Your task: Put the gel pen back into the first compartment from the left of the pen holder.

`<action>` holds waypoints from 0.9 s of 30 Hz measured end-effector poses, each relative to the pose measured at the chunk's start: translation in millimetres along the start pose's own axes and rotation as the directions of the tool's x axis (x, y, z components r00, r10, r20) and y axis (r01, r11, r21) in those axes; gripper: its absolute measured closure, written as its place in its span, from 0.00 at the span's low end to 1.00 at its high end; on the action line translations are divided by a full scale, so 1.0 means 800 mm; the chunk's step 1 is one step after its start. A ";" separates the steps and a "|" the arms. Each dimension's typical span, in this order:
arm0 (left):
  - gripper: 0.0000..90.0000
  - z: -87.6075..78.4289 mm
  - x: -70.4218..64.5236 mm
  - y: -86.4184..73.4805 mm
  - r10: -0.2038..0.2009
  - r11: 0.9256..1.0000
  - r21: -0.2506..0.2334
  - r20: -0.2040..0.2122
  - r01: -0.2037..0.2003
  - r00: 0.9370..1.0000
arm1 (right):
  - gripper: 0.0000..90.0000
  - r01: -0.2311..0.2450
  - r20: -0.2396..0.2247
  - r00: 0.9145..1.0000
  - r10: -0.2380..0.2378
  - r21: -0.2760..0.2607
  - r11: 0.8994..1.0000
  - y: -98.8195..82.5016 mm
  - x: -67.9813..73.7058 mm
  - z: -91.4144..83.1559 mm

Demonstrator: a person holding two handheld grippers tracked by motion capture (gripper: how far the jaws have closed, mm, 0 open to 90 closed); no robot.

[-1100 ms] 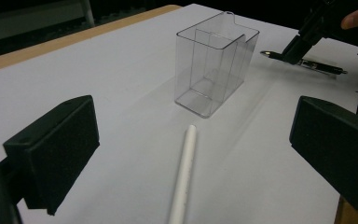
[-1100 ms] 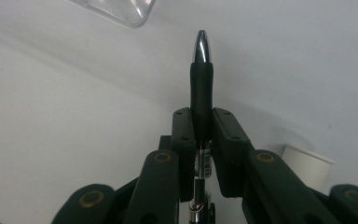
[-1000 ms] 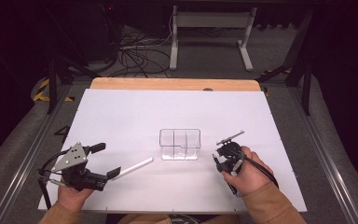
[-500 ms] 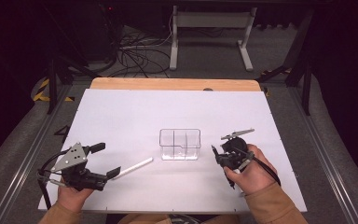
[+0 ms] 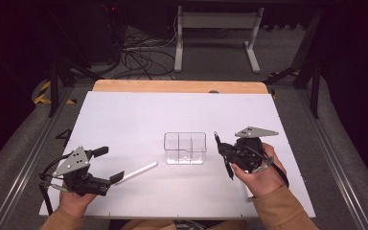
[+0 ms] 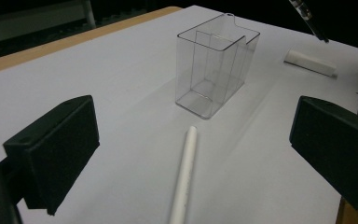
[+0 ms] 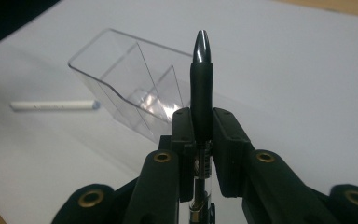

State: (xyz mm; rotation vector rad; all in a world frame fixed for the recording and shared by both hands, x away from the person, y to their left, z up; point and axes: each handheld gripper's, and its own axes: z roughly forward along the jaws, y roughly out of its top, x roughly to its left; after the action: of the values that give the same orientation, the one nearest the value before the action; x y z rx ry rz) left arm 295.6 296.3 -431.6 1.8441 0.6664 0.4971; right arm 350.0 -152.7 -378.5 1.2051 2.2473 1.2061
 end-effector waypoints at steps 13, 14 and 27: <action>0.02 0.001 -0.001 -0.001 -0.017 1.000 -0.001 0.010 0.017 1.000 | 0.89 0.068 -0.149 0.983 -0.103 -0.224 0.972 0.023 0.008 0.003; 0.02 0.001 -0.001 -0.001 -0.017 1.000 -0.002 0.011 0.017 1.000 | 0.89 0.072 -0.161 0.980 -0.113 -0.243 0.967 0.024 0.009 0.004; 0.02 0.001 -0.001 -0.001 -0.019 1.000 -0.002 0.015 0.019 1.000 | 0.89 0.062 -0.268 0.946 -0.182 -0.403 0.913 0.041 0.019 0.029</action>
State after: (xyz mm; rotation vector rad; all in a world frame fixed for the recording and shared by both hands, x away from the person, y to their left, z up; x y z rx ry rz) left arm 295.2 295.4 -433.0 1.8365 0.6724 0.4711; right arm 372.3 -118.6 -364.6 0.7549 2.0941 1.7790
